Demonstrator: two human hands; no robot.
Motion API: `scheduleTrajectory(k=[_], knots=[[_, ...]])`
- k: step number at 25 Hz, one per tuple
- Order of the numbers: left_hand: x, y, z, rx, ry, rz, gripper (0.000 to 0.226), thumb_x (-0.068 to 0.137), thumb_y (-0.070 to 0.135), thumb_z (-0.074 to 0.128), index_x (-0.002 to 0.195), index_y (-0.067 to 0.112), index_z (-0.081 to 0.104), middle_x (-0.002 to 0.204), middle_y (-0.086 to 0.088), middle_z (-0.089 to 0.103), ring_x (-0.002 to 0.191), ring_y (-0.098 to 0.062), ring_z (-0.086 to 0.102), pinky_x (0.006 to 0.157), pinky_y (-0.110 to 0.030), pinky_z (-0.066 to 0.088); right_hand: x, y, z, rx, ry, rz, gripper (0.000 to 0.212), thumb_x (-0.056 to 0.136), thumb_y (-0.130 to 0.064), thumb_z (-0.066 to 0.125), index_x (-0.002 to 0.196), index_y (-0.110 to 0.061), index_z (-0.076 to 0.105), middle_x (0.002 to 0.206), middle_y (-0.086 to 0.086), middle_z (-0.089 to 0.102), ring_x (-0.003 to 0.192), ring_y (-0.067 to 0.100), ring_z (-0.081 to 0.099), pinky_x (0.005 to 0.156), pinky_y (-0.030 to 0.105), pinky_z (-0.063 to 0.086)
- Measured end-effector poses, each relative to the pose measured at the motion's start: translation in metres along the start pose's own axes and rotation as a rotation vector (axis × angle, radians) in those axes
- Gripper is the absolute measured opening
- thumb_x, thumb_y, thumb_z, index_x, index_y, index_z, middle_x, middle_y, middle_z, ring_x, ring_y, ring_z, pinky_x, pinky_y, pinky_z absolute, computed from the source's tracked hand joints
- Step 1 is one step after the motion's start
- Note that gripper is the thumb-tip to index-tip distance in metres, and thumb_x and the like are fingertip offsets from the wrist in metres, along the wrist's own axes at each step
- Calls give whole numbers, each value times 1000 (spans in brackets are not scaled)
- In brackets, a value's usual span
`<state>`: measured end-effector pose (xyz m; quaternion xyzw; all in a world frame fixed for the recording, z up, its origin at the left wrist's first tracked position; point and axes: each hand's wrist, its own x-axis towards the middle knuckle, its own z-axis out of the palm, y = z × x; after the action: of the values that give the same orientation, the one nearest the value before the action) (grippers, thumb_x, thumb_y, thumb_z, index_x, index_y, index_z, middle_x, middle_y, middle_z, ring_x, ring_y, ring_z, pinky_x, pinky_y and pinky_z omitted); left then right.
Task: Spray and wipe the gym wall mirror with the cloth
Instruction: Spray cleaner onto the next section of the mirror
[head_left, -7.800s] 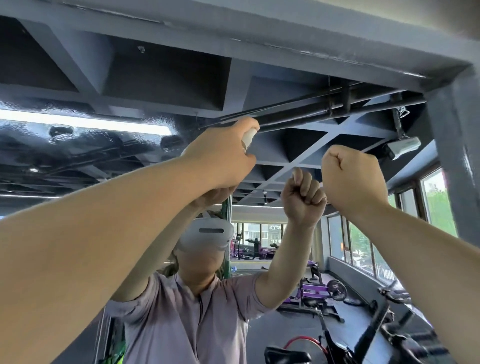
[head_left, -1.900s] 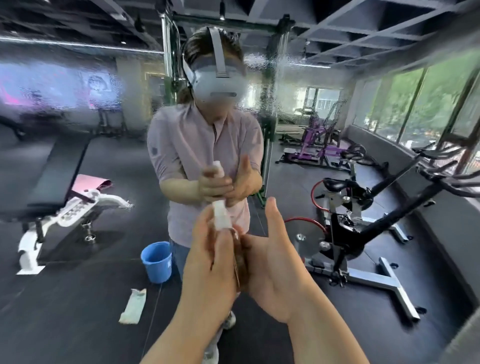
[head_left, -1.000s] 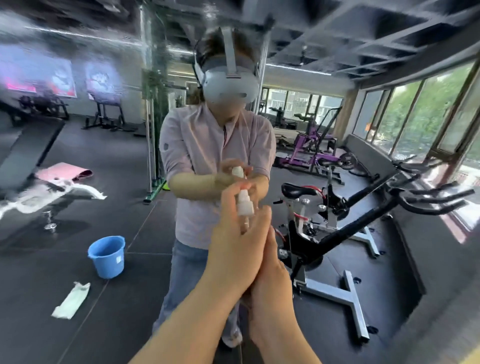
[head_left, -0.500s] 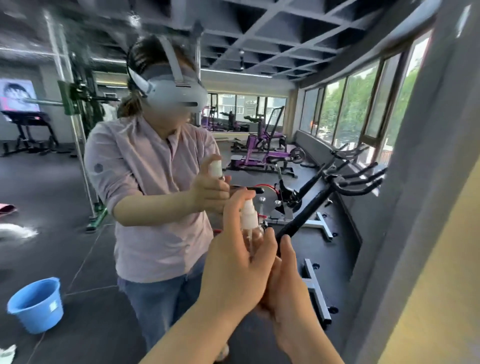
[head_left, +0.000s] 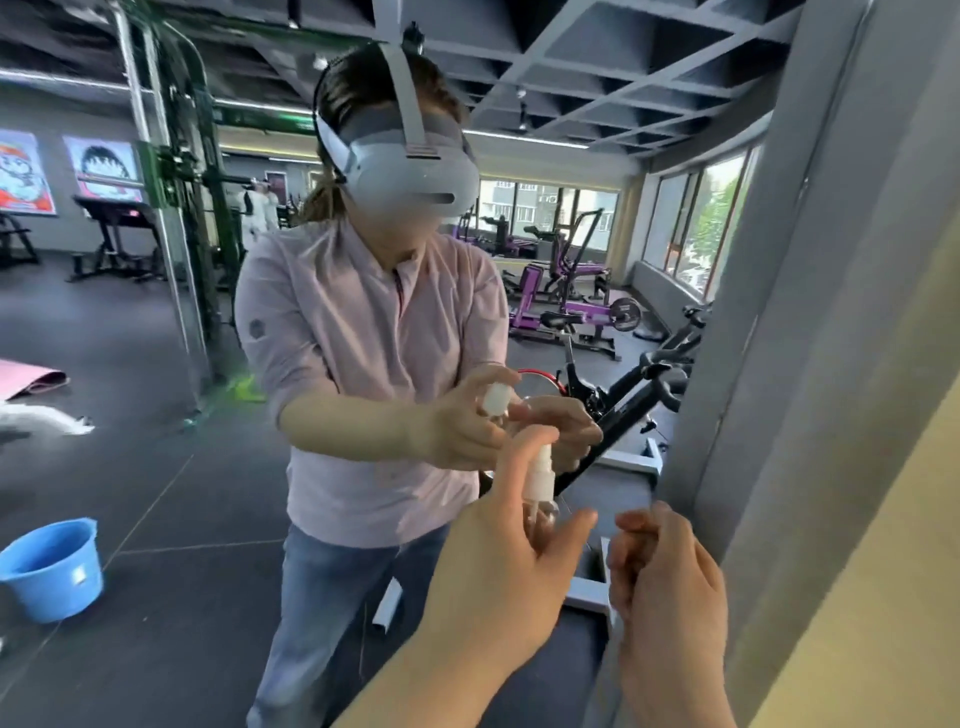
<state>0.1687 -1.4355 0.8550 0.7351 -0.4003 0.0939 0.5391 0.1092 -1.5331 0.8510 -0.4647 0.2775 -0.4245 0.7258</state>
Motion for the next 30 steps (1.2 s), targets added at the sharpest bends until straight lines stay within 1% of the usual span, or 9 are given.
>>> scheduleTrajectory(k=[3, 6, 10, 13, 17, 18, 24, 27, 30], knots=[[9, 9, 37, 16, -18, -47, 55, 88, 34, 66, 110, 67, 27, 76, 22, 58, 63, -4, 56, 56, -15, 43, 33, -8, -19, -31, 15, 13, 29, 92, -10, 46, 66, -5, 56, 51, 8, 46, 48, 18, 35, 42, 22, 29], [1, 5, 70, 29, -27, -222, 52, 87, 41, 67, 116, 61, 29, 71, 29, 58, 62, -1, 57, 53, -15, 40, 57, -7, -35, -42, 5, 42, 30, 93, -10, 46, 65, -6, 56, 47, 4, 44, 48, 18, 33, 49, 30, 25], [-31, -19, 70, 70, 25, -389, 58, 85, 44, 68, 107, 73, 22, 69, 36, 57, 67, 4, 59, 58, -13, 44, 61, 11, -41, -53, 18, 60, 34, 95, -14, 47, 62, -8, 54, 40, -2, 42, 39, 11, 31, 39, 21, 24], [-58, -28, 44, 98, 102, -488, 54, 87, 40, 66, 107, 68, 25, 74, 22, 60, 75, 8, 59, 62, -10, 45, 43, 31, -34, -71, -16, 98, 34, 95, -14, 47, 62, -8, 53, 38, -1, 42, 35, 10, 30, 34, 16, 21], [-110, -54, -40, 157, 242, -559, 41, 88, 47, 59, 110, 61, 28, 63, 9, 59, 64, 1, 59, 56, -15, 43, -39, 77, 19, -194, -204, 237, 32, 92, -8, 49, 61, -7, 53, 41, 2, 43, 39, 13, 33, 39, 20, 26], [-106, -47, -45, 160, 248, -570, 38, 89, 49, 55, 113, 60, 28, 66, 8, 60, 64, -3, 59, 58, -17, 44, -45, 80, 21, -187, -228, 277, 32, 93, -9, 49, 61, -8, 54, 43, 2, 44, 41, 14, 35, 42, 23, 27], [-197, -81, -251, 249, 370, -638, 30, 94, 42, 43, 115, 57, 28, 79, 1, 64, 74, -19, 62, 75, -41, 52, -236, 158, 141, -230, -430, 480, 31, 95, -11, 48, 66, -7, 59, 46, 4, 48, 42, 14, 38, 43, 22, 28], [-240, -99, -344, 323, 403, -658, 27, 95, 36, 41, 113, 54, 31, 63, 3, 53, 62, -19, 54, 67, -40, 48, -321, 188, 206, -210, -510, 575, 33, 94, -10, 51, 63, -7, 59, 47, 4, 49, 45, 15, 43, 43, 21, 32], [-254, -104, -404, 324, 510, -688, 27, 96, 35, 40, 111, 56, 30, 63, 4, 56, 60, -15, 57, 65, -40, 52, -367, 203, 250, -217, -574, 546, 33, 94, -12, 51, 63, -6, 61, 52, 8, 50, 47, 17, 41, 46, 25, 33]])
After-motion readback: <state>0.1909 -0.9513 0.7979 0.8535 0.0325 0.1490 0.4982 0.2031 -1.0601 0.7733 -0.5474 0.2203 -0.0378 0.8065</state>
